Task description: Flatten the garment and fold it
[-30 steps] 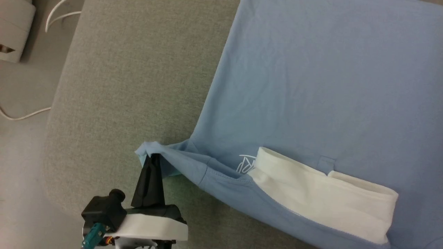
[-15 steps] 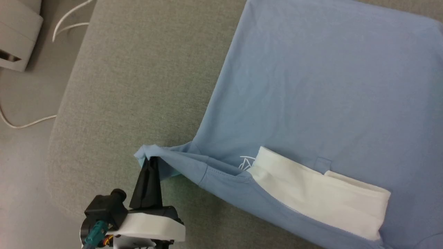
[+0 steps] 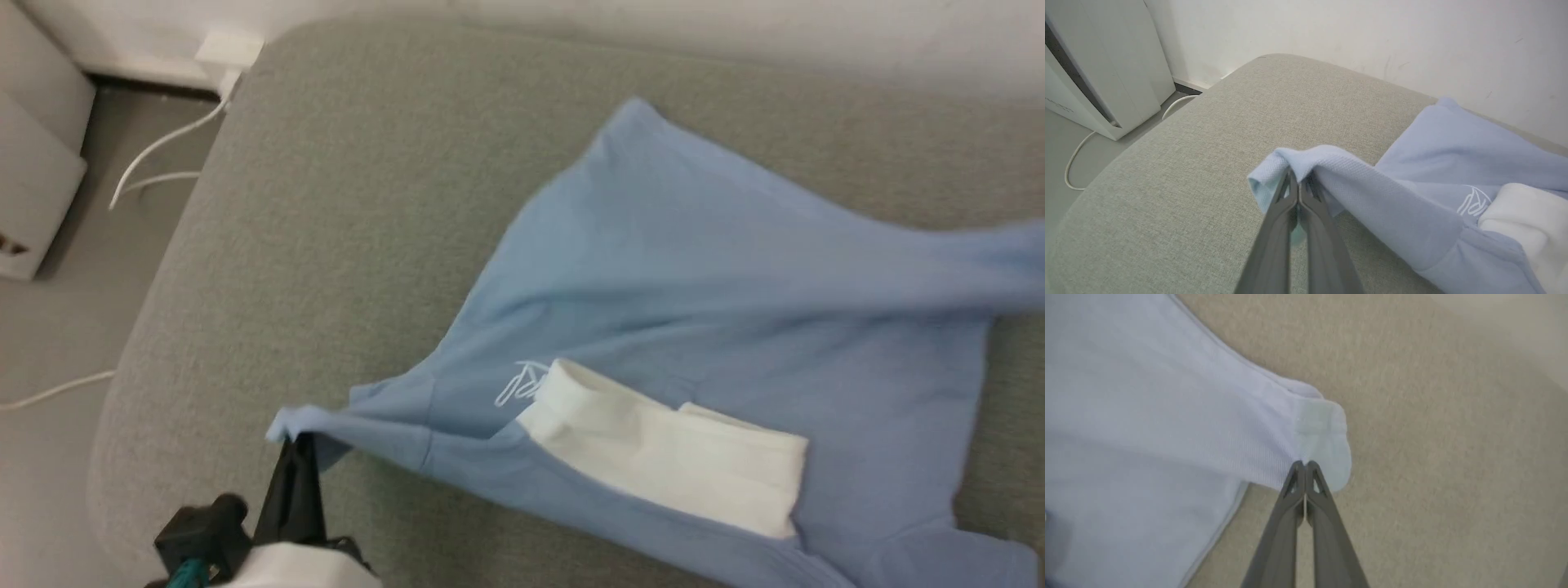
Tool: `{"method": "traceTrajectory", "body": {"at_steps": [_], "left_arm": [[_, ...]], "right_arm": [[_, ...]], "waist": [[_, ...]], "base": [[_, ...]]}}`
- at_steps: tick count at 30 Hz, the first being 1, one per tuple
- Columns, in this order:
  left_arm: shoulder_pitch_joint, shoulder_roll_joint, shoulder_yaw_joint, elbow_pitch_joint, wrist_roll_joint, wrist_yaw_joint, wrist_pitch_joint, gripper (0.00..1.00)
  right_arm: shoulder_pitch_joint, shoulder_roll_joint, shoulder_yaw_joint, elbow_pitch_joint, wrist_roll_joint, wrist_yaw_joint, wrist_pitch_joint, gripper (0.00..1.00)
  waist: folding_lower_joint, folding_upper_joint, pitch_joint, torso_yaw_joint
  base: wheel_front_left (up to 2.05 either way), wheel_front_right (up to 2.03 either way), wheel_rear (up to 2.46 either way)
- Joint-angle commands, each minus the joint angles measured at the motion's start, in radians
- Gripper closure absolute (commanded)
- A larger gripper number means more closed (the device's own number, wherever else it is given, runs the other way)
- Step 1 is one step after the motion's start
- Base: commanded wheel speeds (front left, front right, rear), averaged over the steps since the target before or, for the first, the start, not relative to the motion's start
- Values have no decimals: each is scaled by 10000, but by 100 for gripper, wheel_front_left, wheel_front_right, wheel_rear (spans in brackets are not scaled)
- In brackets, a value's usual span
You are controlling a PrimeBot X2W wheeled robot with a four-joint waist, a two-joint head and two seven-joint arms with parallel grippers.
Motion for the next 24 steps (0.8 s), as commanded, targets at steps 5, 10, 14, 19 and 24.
{"method": "traceTrajectory", "body": {"at_steps": [5,10,14,19,24], "left_arm": [[480,267,247,-76,-124,163,210,100],[711,495,404,12,-197,204,401,100],[801,595,515,149,-258,231,441,100],[820,691,543,236,-274,252,529,100],[734,738,499,199,-277,257,639,100]], "right_arm": [[3142,-253,-1223,-1178,203,-11,-58,100],[6710,807,-3061,-2364,129,-11,-214,100],[9188,2367,-4263,-3255,-224,-11,-111,100],[10684,4156,-4833,-3986,-403,-11,-57,10],[10498,5065,-4991,-4221,-471,-11,-774,0]], "waist": [[2,-1,-1113,-1225],[2,-1,-1356,-1737],[2,-1,-1485,-2020],[2,-1,-1490,-2285],[2,-1,-1427,-2409]], "base": [[0,0,0],[0,0,0],[0,0,0],[0,0,0],[0,0,0]]}}
